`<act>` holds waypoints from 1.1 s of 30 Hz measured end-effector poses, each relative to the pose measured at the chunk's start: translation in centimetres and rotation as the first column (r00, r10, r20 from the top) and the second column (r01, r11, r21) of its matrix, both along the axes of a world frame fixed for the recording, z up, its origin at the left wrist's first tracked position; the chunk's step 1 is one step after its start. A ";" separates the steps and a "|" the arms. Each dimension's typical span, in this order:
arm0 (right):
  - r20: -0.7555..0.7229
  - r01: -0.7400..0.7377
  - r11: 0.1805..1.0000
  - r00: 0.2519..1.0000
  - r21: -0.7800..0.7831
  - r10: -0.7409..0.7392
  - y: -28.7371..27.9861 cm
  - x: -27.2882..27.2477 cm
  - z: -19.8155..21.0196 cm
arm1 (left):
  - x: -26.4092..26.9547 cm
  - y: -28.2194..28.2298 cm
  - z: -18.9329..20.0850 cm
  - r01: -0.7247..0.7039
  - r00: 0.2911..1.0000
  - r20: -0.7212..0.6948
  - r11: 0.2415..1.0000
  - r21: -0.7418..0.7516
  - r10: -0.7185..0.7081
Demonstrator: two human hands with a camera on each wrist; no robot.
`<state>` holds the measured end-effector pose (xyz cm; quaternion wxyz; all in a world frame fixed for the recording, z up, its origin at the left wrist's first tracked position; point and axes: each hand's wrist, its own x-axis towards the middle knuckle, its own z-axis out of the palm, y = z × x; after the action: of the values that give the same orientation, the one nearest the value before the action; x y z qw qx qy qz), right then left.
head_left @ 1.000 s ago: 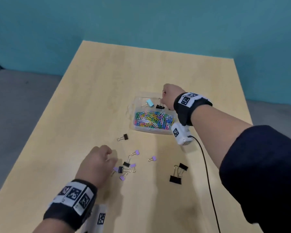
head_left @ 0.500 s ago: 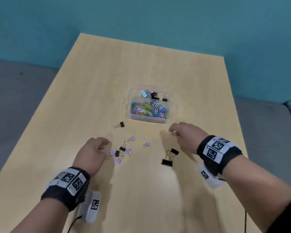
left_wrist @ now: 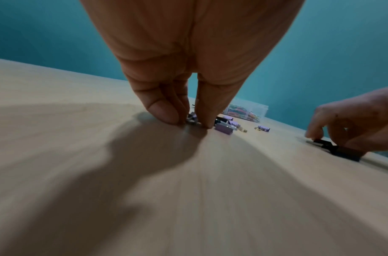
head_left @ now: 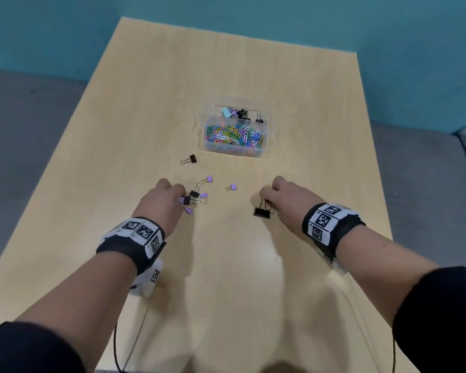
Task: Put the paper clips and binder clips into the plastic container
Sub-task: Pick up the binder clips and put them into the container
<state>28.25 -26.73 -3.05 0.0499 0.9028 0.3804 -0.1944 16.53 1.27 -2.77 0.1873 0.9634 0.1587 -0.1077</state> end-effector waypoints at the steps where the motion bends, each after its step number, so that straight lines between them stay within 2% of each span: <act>1: -0.005 -0.022 1.000 1.000 -0.021 0.022 0.2 -0.2 0.0 | 0.1 0.0 0.0 -0.011 1.000 0.000 1.000 0.006 0.011; 4: -0.012 0.010 0.999 1.000 -0.048 -0.011 0.5 -0.6 0.3 | 0.2 -0.2 -0.1 -0.062 0.998 -0.008 0.998 0.008 0.062; 10: -0.109 0.253 0.965 0.964 0.072 -0.244 0.4 -1.0 0.5 | 0.2 -0.9 0.2 -0.119 0.992 -0.047 0.993 0.000 0.119; 15: -0.145 0.297 0.951 0.948 0.087 -0.283 0.2 -1.0 0.5 | 0.2 -1.1 0.0 -0.181 0.982 -0.064 0.983 -0.034 0.179; 17: -0.122 0.296 0.950 0.951 0.104 -0.283 0.0 -1.1 0.5 | -0.1 -0.8 -0.2 -0.251 0.968 -0.047 0.962 -0.107 0.247; 18: -0.108 0.304 0.945 0.950 0.120 -0.292 -0.1 -1.1 0.4 | -0.3 -0.6 -0.3 -0.324 0.946 -0.046 0.923 -0.208 0.322; 19: -0.094 0.311 0.940 0.949 0.139 -0.300 -0.3 -1.1 0.4 | -0.7 -0.4 -0.4 -0.414 0.904 -0.064 0.830 -0.373 0.422; 20: -0.082 0.314 0.937 0.949 0.153 -0.305 -0.4 -1.1 0.4 | -1.1 -0.3 -0.2 -0.494 0.838 -0.110 0.656 -0.571 0.535; 21: -0.071 0.314 0.936 0.949 0.159 -0.306 -0.6 -1.1 0.4 | -1.5 -0.2 0.1 -0.533 0.755 -0.200 0.407 -0.742 0.624; 22: -0.064 0.313 0.937 0.950 0.156 -0.307 -0.8 -1.2 0.4 | -1.9 -0.4 0.6 -0.524 0.679 -0.317 0.136 -0.841 0.662; 23: -0.062 0.325 0.933 0.946 0.156 -0.319 -1.1 -1.3 0.4 | -2.2 -0.5 1.0 -0.489 0.629 -0.422 -0.090 -0.868 0.653; 24: -0.074 0.363 0.916 0.932 0.171 -0.355 -1.4 -1.4 0.4 | -2.4 -0.5 1.3 -0.452 0.603 -0.496 -0.245 -0.858 0.625; 25: -0.124 0.442 0.871 0.897 0.214 -0.425 -1.8 -1.6 0.3 | -2.5 -0.5 1.5 -0.417 0.592 -0.538 -0.344 -0.841 0.600; 26: -0.252 0.575 0.764 0.817 0.292 -0.519 -2.1 -1.7 0.4 | -2.5 -0.5 1.7 -0.386 0.587 -0.558 -0.403 -0.830 0.587; 27: -0.470 0.746 0.559 0.664 0.362 -0.582 -2.4 -1.9 0.5 | -2.4 -0.5 1.7 -0.370 0.580 -0.566 -0.431 -0.823 0.585; 28: -0.715 0.892 0.276 0.451 0.357 -0.534 -2.8 -2.1 0.8 | -2.3 -0.6 1.7 -0.375 0.571 -0.564 -0.422 -0.826 0.597; 29: -0.889 0.964 -0.009 0.243 0.267 -0.387 -3.2 -2.3 1.1 | -2.2 -0.7 1.5 -0.407 0.562 -0.541 -0.361 -0.839 0.625; 30: -0.973 0.963 -0.228 0.094 0.142 -0.209 -3.5 -2.5 1.6 | -2.0 -0.7 1.1 -0.457 0.570 -0.477 -0.224 -0.861 0.669; 31: -0.999 0.931 -0.365 0.004 0.022 -0.051 -3.7 -2.7 1.9 | -1.8 -0.9 0.7 -0.510 0.615 -0.365 -0.001 -0.860 0.699; 32: -0.996 0.894 -0.440 -0.054 -0.081 0.074 -3.9 -2.9 2.2 | -1.7 -1.1 0.4 -0.537 0.696 -0.242 0.266 -0.800 0.676; 33: -0.982 0.870 -0.467 -0.093 -0.159 0.161 -4.0 -3.1 2.4 | -1.6 -1.4 0.3 -0.529 0.781 -0.145 0.520 -0.671 0.608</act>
<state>25.13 -30.69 -0.69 -0.8121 0.4420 -0.2958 -0.2402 14.91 -0.18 -2.46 0.5586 0.7237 0.4035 -0.0384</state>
